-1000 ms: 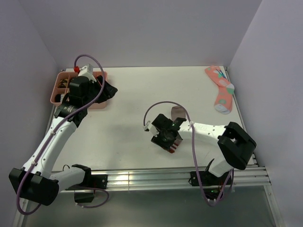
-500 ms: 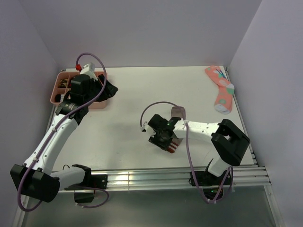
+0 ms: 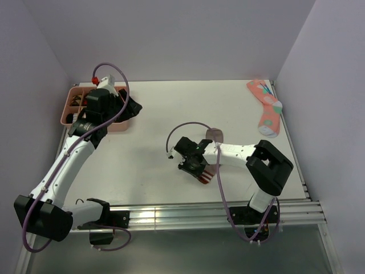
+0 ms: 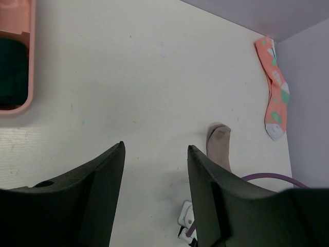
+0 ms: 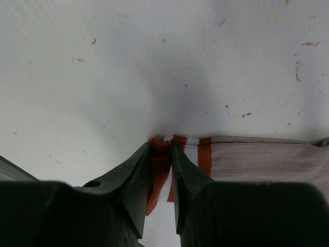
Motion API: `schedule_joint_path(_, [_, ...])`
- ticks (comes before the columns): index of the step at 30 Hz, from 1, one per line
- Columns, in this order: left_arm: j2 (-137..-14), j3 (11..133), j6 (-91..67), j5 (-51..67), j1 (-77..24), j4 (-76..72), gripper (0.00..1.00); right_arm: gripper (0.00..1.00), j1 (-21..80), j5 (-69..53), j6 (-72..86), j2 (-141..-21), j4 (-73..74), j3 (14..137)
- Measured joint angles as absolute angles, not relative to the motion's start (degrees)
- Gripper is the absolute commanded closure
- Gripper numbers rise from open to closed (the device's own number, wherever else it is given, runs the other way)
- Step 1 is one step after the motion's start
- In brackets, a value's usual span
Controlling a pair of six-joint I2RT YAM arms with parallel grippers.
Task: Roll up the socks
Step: Roll the sock at the center of the board.
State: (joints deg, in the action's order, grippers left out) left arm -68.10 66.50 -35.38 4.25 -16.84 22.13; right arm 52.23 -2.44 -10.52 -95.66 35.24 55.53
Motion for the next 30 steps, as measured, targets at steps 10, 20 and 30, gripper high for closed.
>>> schedule_joint_path(10, [-64.6,64.4,-36.2,1.5,-14.5,22.2,0.43,0.77,52.2,-2.3,-15.1,-101.9,31.2,62.6])
schedule_joint_path(20, [-59.4,62.7,-36.6,1.2,-11.5,23.4,0.42,0.77,52.3,-2.0,-17.0,-110.2,25.7,72.4])
schedule_joint_path(30, [-58.7,55.9,-37.2,4.8,-10.7,22.0,0.43,0.46,52.5,-4.8,-13.1,-112.6,28.1,76.9])
